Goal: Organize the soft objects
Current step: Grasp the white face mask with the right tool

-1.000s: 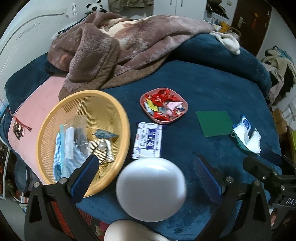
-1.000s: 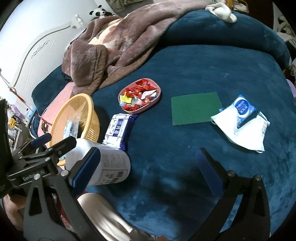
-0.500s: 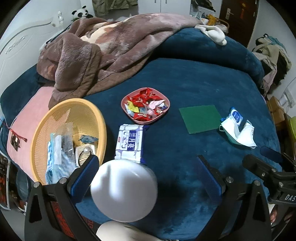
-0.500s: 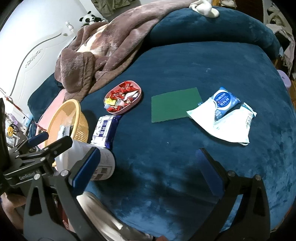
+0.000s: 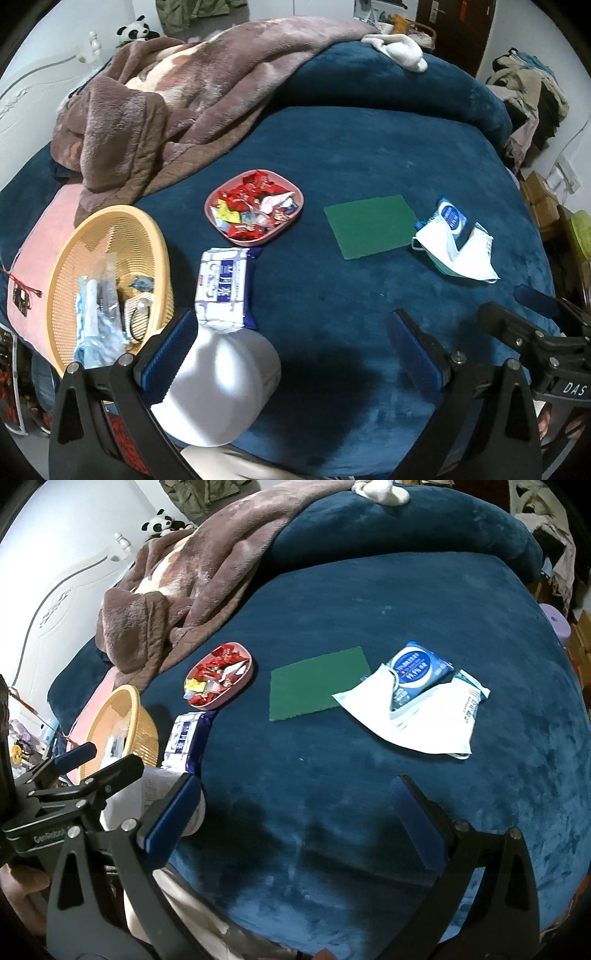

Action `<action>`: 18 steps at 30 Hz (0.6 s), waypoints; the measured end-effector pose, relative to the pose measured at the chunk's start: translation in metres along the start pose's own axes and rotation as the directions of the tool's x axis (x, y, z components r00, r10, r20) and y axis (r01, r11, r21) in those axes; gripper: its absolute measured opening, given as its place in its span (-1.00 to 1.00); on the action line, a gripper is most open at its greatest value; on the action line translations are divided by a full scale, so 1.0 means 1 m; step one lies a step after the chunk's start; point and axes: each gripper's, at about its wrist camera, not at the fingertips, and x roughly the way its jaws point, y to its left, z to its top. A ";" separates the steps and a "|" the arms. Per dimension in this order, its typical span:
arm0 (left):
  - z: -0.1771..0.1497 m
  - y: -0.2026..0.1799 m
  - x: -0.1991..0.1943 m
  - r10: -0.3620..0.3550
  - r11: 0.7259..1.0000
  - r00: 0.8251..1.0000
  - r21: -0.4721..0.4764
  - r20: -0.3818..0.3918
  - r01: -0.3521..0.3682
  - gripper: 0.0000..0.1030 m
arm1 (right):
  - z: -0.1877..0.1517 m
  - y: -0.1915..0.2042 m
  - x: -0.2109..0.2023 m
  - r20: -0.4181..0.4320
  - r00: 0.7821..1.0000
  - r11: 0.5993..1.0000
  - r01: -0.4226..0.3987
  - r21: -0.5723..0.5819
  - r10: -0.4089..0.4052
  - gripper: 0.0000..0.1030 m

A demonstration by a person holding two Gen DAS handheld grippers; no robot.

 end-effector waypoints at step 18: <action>0.014 -0.039 0.026 -0.106 0.994 0.992 0.020 -0.064 0.107 0.99 | 0.003 -0.072 -0.006 -0.008 0.999 0.991 0.053 0.123 -0.052 1.00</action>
